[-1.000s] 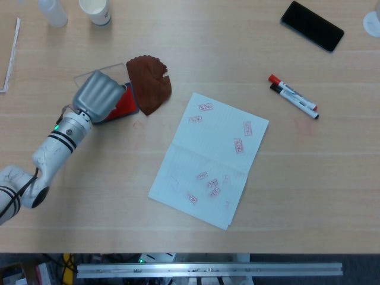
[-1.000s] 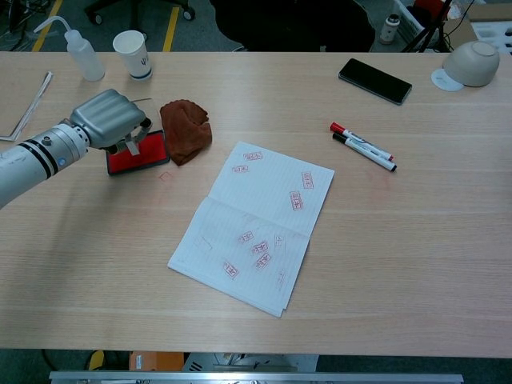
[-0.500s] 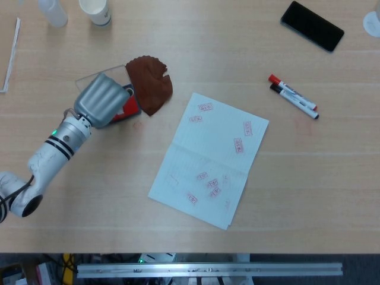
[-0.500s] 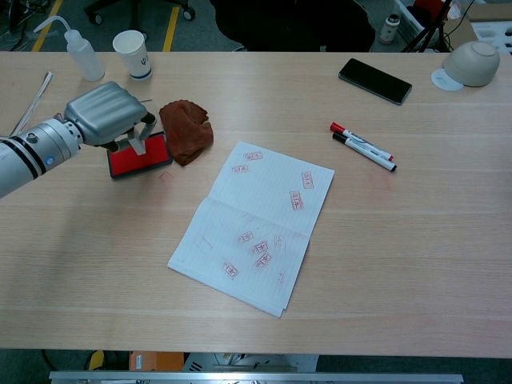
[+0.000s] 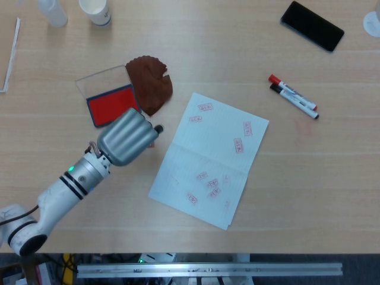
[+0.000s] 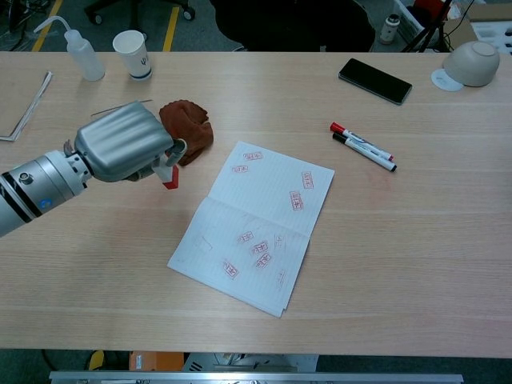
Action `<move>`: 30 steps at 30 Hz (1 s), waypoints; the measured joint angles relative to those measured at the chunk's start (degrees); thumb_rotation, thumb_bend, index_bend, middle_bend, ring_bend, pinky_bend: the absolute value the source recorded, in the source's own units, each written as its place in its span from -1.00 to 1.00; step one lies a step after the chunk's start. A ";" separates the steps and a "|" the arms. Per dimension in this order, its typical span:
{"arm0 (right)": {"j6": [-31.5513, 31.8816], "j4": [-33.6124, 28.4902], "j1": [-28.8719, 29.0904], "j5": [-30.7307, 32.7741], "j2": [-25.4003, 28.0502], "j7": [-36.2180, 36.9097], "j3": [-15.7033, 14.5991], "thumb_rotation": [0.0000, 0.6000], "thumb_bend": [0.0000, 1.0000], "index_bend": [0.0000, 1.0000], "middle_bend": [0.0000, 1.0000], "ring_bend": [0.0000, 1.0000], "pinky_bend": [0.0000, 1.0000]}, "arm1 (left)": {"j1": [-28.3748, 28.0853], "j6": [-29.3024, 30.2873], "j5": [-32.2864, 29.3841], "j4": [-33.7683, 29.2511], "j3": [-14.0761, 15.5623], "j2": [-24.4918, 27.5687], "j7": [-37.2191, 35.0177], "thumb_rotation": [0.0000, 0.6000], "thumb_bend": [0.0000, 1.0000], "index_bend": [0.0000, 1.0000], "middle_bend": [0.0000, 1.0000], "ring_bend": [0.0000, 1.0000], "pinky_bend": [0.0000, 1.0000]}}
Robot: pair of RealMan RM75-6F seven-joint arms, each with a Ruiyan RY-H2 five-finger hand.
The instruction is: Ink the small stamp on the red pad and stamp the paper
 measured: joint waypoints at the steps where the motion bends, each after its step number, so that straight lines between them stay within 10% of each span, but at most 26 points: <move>1: 0.02 0.02 -0.03 -0.04 0.02 0.06 -0.03 1.00 -0.63 -0.51 -0.37 -0.61 -0.52 | 0.26 0.24 0.53 -0.57 0.34 -0.06 0.66 1.00 -0.38 0.08 1.00 1.00 1.00; 30: -0.51 0.60 -0.22 0.47 -0.04 0.29 -0.15 1.00 -0.63 -0.51 -0.37 -0.61 -0.52 | 3.32 0.86 8.86 7.60 4.26 -12.18 6.78 1.00 -0.38 0.08 1.00 1.00 1.00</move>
